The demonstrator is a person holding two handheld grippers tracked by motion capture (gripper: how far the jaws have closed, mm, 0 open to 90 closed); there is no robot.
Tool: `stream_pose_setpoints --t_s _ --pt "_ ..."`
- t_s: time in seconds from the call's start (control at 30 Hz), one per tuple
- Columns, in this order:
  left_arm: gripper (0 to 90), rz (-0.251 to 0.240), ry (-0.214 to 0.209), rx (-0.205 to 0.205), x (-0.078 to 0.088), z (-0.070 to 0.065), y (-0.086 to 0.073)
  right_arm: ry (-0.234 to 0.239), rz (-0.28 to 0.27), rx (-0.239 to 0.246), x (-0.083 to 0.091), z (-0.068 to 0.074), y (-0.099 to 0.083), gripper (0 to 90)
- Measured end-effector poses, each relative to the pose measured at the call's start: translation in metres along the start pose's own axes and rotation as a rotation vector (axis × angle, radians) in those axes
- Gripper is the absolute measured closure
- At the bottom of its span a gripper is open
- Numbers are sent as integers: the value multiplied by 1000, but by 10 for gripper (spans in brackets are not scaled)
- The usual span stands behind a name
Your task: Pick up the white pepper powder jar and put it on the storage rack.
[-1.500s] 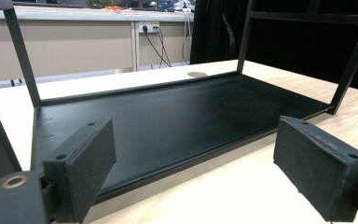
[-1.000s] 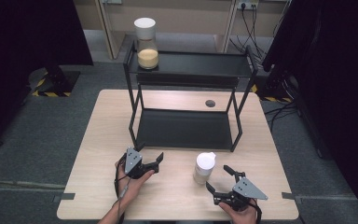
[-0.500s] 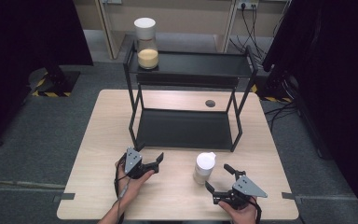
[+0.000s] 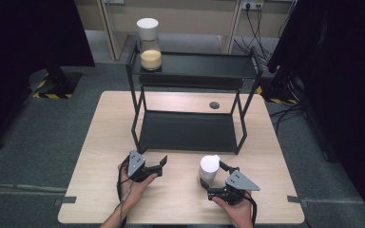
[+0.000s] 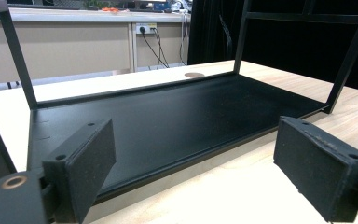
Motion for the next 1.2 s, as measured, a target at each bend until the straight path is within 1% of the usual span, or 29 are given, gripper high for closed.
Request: stream_pose_setpoints --t_s 0.1,0.2,0.3,0.47,0.6,0.8,0.93,1.07,1.2 --pt "120 -6 -1 1 0 0 -1 0 0 5 -4 -1 0 145" --pt "120 1 -1 -2 0 0 0 -1 0 13 -6 -1 0 187" --pt "120 0 -1 0 0 0 0 -3 3 18 -6 -1 1 206" --pt "120 2 -1 -4 0 0 0 8 0 31 -6 -1 0 294" --pt "120 2 -2 1 0 0 0 14 -1 24 -6 -2 0 299" --pt "121 3 -3 -4 0 0 0 1 2 24 -4 1 2 302" --pt "121 3 -3 -3 0 0 0 -8 -17 22 0 2 5 302" --pt "122 0 -2 -2 0 0 0 -17 -49 15 4 3 12 302" --pt "122 0 -2 0 0 0 0 -37 -65 17 7 3 19 302"
Point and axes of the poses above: each handheld gripper's, and its own axes: x roughly backward along the jaws, y roughly out of its top, z roughly to its left, the point moved 7 cm from there along -x, roughly forward along the jaws, and after that the axes turned 3 degrees about z, right-handed, at the moved point
